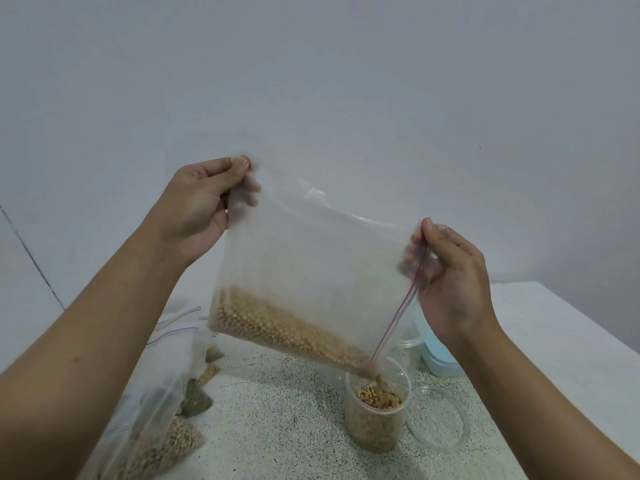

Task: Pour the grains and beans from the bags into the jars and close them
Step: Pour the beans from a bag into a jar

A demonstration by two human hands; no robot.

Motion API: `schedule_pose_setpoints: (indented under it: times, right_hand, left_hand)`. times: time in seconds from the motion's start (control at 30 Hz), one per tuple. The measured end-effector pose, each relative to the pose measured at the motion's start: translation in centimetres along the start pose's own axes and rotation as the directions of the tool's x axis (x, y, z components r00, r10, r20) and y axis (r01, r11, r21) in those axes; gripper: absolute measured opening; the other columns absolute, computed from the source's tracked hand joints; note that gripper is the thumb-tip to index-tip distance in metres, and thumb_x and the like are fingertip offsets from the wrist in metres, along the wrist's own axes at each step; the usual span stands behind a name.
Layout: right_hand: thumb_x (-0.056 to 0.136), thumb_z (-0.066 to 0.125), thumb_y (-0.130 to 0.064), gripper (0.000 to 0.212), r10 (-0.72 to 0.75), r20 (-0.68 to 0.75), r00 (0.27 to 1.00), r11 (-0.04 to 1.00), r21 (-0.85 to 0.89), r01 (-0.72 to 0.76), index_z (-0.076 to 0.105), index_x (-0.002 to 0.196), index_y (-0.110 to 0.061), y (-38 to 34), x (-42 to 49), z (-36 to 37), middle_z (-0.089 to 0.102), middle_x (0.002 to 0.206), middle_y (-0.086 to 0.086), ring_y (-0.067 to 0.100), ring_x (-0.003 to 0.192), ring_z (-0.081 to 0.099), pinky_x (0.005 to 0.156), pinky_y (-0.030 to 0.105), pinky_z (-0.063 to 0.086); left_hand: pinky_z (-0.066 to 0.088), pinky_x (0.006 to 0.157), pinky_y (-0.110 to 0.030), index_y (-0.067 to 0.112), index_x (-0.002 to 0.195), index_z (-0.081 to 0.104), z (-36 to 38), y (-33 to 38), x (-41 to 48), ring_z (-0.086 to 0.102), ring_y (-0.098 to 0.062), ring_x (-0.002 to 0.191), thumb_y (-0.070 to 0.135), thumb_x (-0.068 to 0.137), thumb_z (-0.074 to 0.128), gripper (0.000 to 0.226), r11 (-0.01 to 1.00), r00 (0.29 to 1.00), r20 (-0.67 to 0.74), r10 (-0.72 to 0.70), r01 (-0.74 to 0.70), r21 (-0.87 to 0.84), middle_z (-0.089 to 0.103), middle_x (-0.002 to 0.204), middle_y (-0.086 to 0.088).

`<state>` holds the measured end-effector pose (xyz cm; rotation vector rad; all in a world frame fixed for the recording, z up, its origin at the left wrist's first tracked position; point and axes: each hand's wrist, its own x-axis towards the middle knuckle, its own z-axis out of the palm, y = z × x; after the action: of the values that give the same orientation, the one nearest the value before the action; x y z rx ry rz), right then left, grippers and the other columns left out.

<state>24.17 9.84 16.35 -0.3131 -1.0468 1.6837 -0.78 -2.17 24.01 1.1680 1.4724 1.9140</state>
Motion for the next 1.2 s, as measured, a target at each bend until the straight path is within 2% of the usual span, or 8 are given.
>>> schedule_pose_setpoints:
  times: [0.3, 0.5, 0.93, 1.2]
  right_hand:
    - [0.097, 0.058, -0.013, 0.016, -0.002, -0.006, 1.0, 1.0, -0.003, 0.002, 0.063, 0.082, -0.012, -0.22, 0.23, -0.15, 0.064, 0.072, -0.005, 0.008, 0.064, 0.06, 0.059, 0.021, 0.05]
    - [0.097, 0.058, -0.013, 0.017, -0.006, -0.012, 1.0, 1.0, -0.008, 0.006, 0.063, 0.081, -0.013, -0.28, 0.4, -0.2, 0.063, 0.071, -0.005, 0.008, 0.063, 0.06, 0.059, 0.021, 0.05]
    - [0.096, 0.059, -0.014, 0.017, -0.007, -0.012, 1.0, 1.0, -0.018, 0.007, 0.063, 0.08, -0.013, -0.21, 0.42, -0.44, 0.063, 0.071, -0.006, 0.007, 0.063, 0.06, 0.059, 0.021, 0.051]
    - [0.095, 0.06, -0.013, 0.033, 0.006, 0.003, 1.0, 1.0, 0.03, -0.006, 0.072, 0.066, -0.02, -0.19, 0.35, -0.45, 0.065, 0.072, -0.005, 0.007, 0.063, 0.061, 0.058, 0.02, 0.052]
  left_hand:
    - [0.05, 0.075, -0.025, 0.011, 0.087, 0.07, 0.1, -0.01, 0.49, 0.061, -0.013, 0.066, 0.021, 0.101, 0.058, 0.021, 1.0, 1.0, 0.014, 0.001, -0.001, -0.003, 0.069, 0.076, 0.001]
    - [0.052, 0.068, -0.022, 0.012, 0.088, 0.071, 0.44, 0.0, 0.55, 0.061, -0.012, 0.064, 0.02, 0.101, 0.058, 0.02, 1.0, 1.0, 0.007, -0.004, 0.004, -0.008, 0.069, 0.076, 0.001]
    - [0.051, 0.072, -0.023, 0.01, 0.086, 0.069, 0.51, -0.08, 0.48, 0.061, -0.012, 0.066, 0.02, 0.102, 0.057, 0.022, 1.0, 1.0, 0.018, -0.005, 0.005, 0.011, 0.068, 0.076, 0.0]
    - [0.05, 0.075, -0.025, 0.01, 0.085, 0.07, 0.63, -0.13, 0.39, 0.06, -0.012, 0.065, 0.019, 0.101, 0.058, 0.022, 1.0, 1.0, 0.006, -0.008, 0.008, -0.005, 0.068, 0.075, 0.0]
